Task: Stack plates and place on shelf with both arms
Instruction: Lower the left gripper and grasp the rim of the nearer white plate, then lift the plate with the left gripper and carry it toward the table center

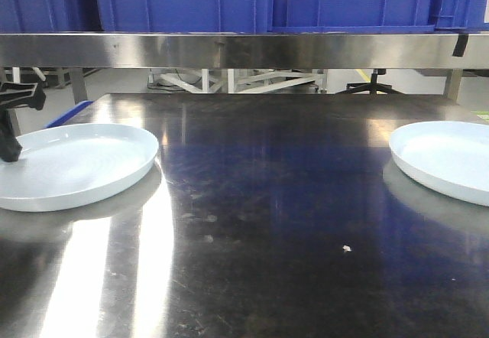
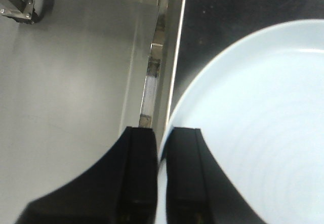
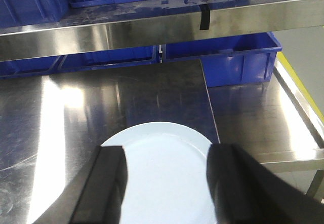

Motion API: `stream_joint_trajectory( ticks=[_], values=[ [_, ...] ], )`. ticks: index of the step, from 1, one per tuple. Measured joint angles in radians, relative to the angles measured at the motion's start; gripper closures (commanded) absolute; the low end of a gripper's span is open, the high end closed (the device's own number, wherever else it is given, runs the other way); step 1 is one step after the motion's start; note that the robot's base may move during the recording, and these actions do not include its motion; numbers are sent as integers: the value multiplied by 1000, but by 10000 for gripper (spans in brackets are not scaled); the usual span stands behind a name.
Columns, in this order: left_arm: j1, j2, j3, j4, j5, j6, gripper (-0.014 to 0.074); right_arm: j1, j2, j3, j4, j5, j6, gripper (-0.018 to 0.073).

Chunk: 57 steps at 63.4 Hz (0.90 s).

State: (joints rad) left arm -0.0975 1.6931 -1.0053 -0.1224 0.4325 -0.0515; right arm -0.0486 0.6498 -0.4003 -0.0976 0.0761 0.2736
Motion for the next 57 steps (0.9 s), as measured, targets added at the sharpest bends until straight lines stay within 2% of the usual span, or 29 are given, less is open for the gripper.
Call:
stream_joint_trajectory(
  ticks=[6,17,28,43,49,57],
  values=[
    [-13,-33,-24,2,21,0,500,0,0,0,0,0,0,90],
    [-81,-118,-100,-4,59,0,500,0,0,0,-2,0,0,90],
    [-191,-155,-168,-58,66,0,500,0,0,-2,-2,0,0,90],
    [-367,-135,-200,-134,-28,0,498,0,0,-2,-2,0,-2,90],
    [-419,-94,-214,-143,-53,0,498,0,0,-2,-2,0,-2,90],
    [-452,-16,-244,-147,-59,0,498,0,0,-2,-2,0,-2,90]
  ],
)
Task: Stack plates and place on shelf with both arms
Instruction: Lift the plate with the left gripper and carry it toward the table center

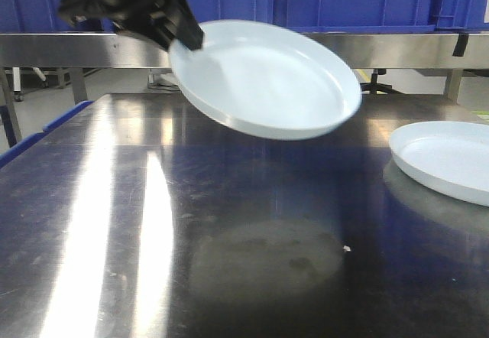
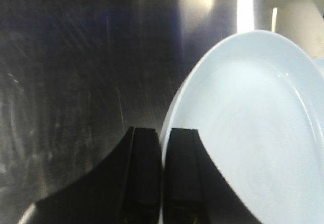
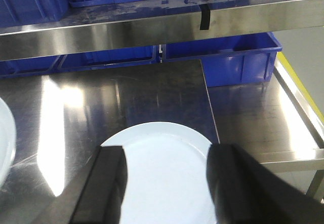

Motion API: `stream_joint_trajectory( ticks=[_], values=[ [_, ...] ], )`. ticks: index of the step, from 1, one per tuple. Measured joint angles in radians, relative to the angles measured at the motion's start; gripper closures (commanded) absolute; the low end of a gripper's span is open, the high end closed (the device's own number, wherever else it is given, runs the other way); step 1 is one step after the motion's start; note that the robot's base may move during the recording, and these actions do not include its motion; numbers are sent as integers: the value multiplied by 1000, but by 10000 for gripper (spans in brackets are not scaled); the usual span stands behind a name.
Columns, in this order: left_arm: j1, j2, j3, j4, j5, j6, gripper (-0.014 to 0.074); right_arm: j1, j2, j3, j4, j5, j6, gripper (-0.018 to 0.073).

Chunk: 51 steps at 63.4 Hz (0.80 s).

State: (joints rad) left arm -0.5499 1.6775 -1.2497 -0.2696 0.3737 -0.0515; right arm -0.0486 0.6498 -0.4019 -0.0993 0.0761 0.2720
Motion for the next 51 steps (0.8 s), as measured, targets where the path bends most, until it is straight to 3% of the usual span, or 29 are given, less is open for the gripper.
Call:
stream_joint_trajectory(
  ticks=[28,45,51],
  values=[
    [-4,169,-43,-2,-9,0,486,0,0,0,0,0,0,90],
    [-4,188,-45,-2,0,0,227,0,0,0,0,0,0,90],
    [-4,188,-45,2,0,0,184,0,0,0,0,0,0,90]
  ],
)
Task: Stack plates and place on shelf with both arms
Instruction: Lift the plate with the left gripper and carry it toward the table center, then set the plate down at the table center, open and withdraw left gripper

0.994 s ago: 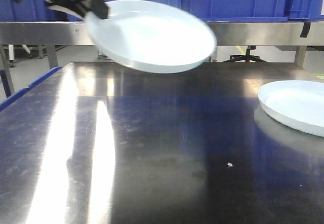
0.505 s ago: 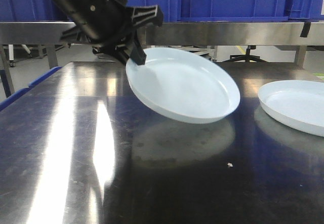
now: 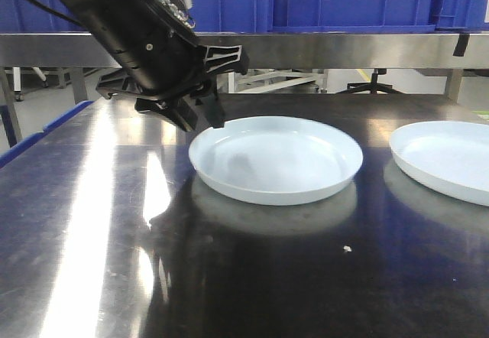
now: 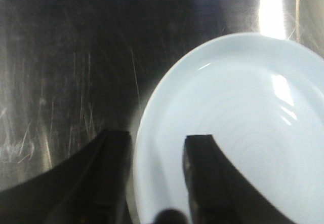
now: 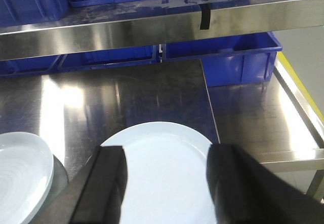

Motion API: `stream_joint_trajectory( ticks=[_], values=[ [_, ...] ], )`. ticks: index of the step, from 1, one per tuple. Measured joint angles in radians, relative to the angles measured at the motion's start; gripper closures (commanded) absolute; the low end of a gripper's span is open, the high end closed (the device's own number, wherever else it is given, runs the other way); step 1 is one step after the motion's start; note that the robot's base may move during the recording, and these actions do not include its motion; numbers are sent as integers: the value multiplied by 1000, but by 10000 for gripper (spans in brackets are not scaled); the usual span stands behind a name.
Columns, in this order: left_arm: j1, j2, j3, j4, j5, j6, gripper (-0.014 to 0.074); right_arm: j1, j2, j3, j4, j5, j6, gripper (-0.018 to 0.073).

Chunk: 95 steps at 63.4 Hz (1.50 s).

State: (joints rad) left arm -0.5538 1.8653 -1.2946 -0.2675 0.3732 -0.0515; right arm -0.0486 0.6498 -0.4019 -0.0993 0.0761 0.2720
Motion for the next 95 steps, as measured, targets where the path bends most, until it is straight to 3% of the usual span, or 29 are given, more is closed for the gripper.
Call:
stream_joint_trajectory(
  ticks=[8,17,21,35,50,62,81,95],
  values=[
    [0,-18,0,6,2,0,258,0,0,0,0,0,0,90],
    [2,-76,0,12,13,0,531,0,0,0,0,0,0,90],
    [15,-113,0,16,19,0,491,0,0,0,0,0,0,90],
    [129,-287,0,41,59,0,510,0,0,0,0,0,0,90],
    [318,-495,35,211,152,0,510,0,0,0,0,0,0,90],
    [443,-635,196,261,151,0,510,0,0,0,0,0,0,90],
    [462,-829,582,287,16,0,510,0,0,0,0,6,0,90],
    [462,-961,751,287,-47,0,510,0,0,0,0,17,0,90]
  ],
)
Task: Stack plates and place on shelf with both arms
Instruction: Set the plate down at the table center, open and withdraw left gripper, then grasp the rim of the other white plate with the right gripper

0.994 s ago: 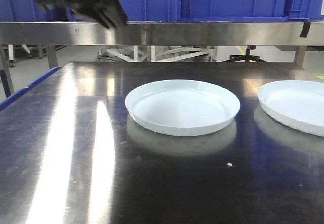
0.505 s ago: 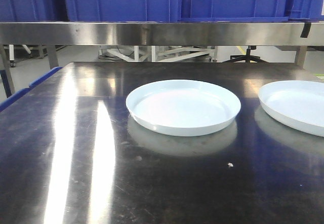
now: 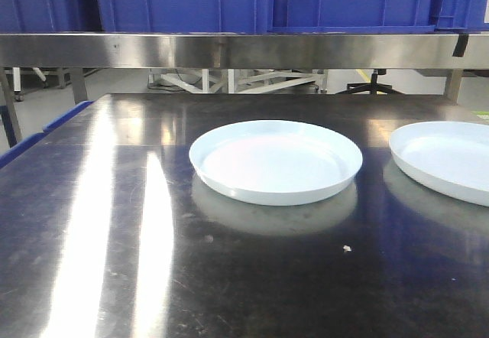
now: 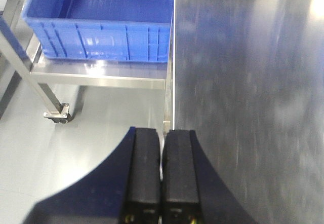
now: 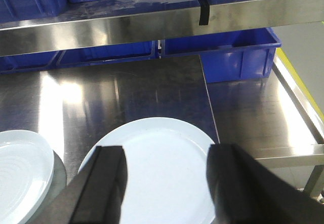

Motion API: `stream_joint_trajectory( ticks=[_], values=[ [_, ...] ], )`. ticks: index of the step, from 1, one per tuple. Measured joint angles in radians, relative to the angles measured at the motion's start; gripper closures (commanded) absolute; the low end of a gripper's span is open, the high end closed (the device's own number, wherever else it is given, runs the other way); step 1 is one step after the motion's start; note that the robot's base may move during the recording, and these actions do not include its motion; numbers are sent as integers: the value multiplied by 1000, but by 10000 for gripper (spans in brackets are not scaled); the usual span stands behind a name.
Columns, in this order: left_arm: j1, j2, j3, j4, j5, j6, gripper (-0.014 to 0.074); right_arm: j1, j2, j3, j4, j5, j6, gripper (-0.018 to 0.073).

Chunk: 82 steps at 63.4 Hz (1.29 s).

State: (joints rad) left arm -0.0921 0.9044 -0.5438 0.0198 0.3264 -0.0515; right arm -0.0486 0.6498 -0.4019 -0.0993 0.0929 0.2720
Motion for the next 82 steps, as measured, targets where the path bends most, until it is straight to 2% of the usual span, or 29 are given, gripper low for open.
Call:
stream_joint_trajectory(
  ticks=[23,27,31,41,43,47,60,65,77,82],
  values=[
    [0,-50,27,0,-9,0,510,0,0,0,0,0,0,90],
    [0,-50,27,0,-9,0,510,0,0,0,0,0,0,114],
    [0,-50,27,0,-10,0,510,0,0,0,0,0,0,176],
    [0,-40,27,0,-10,0,510,0,0,0,0,17,0,507],
    [0,-39,27,0,-10,0,510,0,0,0,0,26,0,551],
    [0,-39,27,0,-10,0,510,0,0,0,0,53,0,515],
    [0,-39,27,0,-10,0,510,0,0,0,0,80,0,503],
    [0,-39,27,0,-12,0,510,0,0,0,0,80,0,456],
    [0,-39,27,0,-12,0,510,0,0,0,0,80,0,271],
    [0,-39,27,0,-12,0,510,0,4,0,0,87,0,251]
  ],
)
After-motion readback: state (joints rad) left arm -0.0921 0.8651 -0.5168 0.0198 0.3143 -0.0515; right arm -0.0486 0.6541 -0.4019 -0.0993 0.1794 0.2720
